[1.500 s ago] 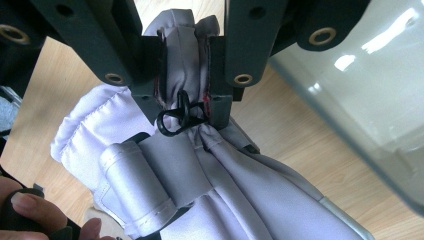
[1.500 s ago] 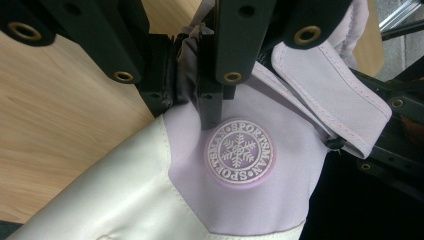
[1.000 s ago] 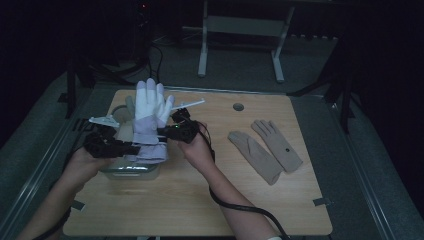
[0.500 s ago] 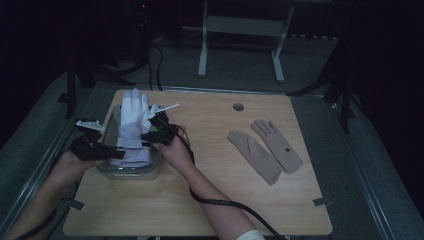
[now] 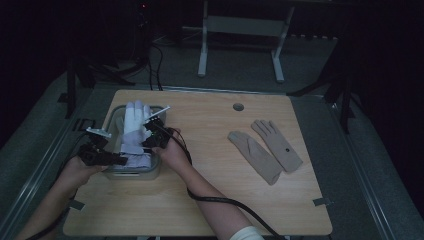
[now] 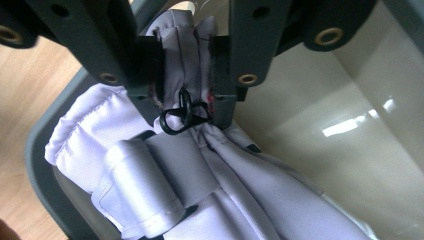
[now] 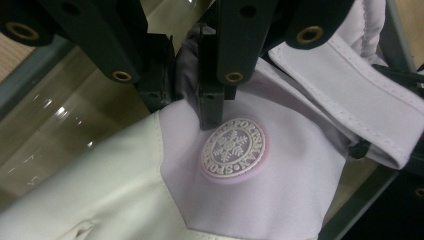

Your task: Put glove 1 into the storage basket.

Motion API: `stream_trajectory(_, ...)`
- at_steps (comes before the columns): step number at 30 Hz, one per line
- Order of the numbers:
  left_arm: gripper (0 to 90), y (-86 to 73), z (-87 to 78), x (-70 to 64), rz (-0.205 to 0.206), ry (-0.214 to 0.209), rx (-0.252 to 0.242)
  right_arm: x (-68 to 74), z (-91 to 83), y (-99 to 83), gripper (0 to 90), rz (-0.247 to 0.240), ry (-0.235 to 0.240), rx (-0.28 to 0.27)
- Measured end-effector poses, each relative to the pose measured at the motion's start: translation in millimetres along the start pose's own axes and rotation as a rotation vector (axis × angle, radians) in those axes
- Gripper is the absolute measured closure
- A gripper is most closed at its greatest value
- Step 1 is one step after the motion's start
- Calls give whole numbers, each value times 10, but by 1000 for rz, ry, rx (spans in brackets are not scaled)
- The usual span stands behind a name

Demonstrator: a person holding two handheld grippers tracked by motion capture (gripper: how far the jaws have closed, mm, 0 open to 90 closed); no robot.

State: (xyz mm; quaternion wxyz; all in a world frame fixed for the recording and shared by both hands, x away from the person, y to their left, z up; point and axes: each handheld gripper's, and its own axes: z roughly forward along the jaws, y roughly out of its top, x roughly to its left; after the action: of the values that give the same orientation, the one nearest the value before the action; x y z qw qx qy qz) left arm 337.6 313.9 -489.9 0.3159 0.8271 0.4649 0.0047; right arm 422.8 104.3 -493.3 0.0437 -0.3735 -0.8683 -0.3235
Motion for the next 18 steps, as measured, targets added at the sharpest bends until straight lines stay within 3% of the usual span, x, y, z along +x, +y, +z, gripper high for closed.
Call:
stream_trajectory(1, 668, 0, 0, 0, 0, 0, 0, 0, 3, 5, 781, 0, -1, 6)
stream_trajectory(5, 538, -61, -5, -80, -7, 69, -41, -24, 13, 17, 752, -6, 3, 16)
stream_trajectory(8, 483, -96, -70, -106, -38, 66, -111, -27, 43, 19, 753, -29, -4, 30)
stream_trajectory(10, 467, -100, -86, -116, -40, 80, -124, -18, 55, 23, 728, -36, -9, 37)
stream_trajectory(13, 452, -103, -93, -130, -63, 75, -140, -12, 65, 43, 646, -53, -13, 33)
stream_trajectory(16, 428, -103, -63, -169, -44, 102, -140, -5, 44, 55, 598, -72, -18, 22)
stream_trajectory(18, 407, -110, -51, -188, -49, 109, -165, 3, 23, 73, 476, -103, -29, 2)
